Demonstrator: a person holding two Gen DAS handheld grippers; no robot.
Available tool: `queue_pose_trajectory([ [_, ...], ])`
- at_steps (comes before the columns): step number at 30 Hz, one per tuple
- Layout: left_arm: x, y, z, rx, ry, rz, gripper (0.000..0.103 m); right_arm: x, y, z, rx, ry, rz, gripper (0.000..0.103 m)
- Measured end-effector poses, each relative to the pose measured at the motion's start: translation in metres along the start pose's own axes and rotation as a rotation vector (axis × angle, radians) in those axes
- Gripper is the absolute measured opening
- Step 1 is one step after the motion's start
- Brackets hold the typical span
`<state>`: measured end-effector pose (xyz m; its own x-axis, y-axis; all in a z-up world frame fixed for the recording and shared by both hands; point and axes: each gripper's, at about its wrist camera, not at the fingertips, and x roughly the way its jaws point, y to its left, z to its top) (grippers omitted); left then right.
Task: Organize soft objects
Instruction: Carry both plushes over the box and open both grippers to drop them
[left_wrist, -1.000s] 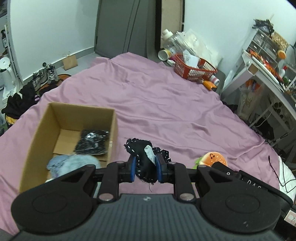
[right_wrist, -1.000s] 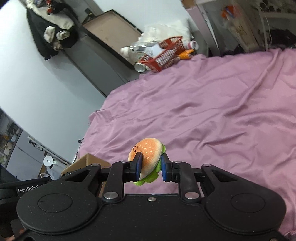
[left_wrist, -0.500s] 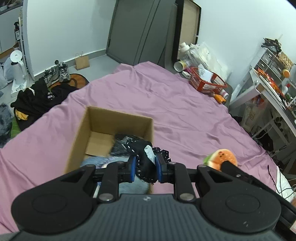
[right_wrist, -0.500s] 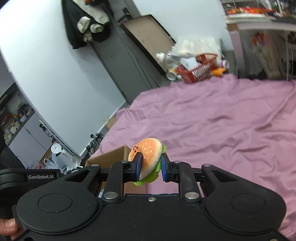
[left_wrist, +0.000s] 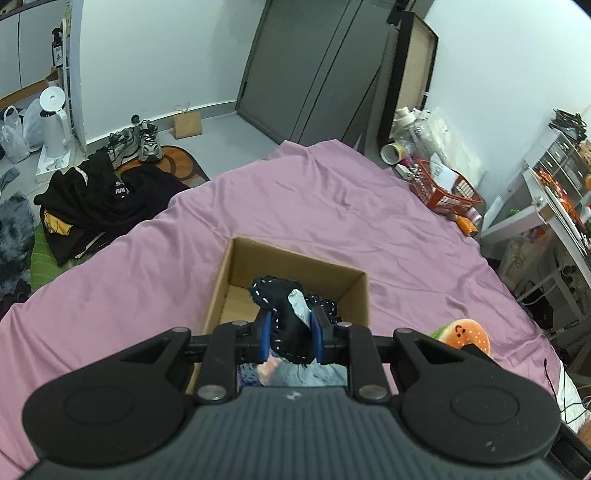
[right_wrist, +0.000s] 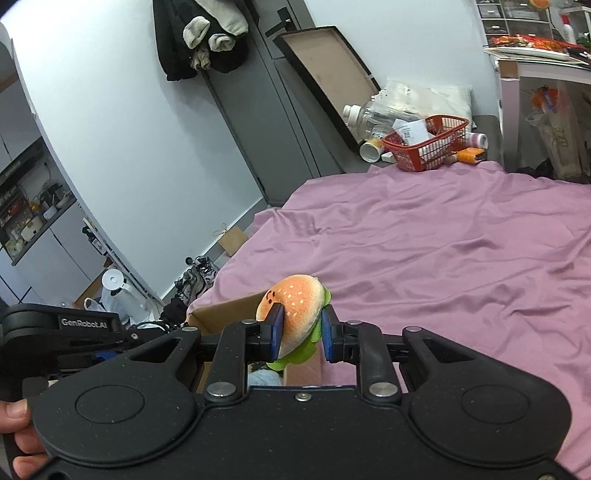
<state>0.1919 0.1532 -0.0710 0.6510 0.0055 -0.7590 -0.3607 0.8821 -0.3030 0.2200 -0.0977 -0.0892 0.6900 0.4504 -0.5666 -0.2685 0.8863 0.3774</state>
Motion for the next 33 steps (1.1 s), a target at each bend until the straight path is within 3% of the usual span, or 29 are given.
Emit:
queue_pose_trajectory([
  [5,0.016,0.012,0.006,-0.031,0.023,-0.01,0.022,0.018,0.014,0.0,-0.015,0.02,0.005,0.021],
  [13,0.029,0.032,0.016,-0.127,0.066,-0.02,0.035,0.047,0.037,0.003,-0.044,0.127,0.014,0.021],
  [19,0.024,0.044,0.02,-0.172,0.073,0.004,0.036,0.065,0.06,0.01,-0.069,0.169,0.042,0.021],
  [22,0.018,0.044,0.024,-0.166,0.074,0.018,0.039,0.071,0.067,0.016,-0.039,0.175,0.079,0.031],
  [25,0.008,0.042,0.028,-0.152,0.066,0.018,0.046,0.068,0.069,0.024,-0.014,0.183,0.1,0.047],
  [33,-0.016,0.031,0.025,-0.117,0.045,0.027,0.068,0.029,0.056,0.038,-0.026,0.156,0.052,0.054],
])
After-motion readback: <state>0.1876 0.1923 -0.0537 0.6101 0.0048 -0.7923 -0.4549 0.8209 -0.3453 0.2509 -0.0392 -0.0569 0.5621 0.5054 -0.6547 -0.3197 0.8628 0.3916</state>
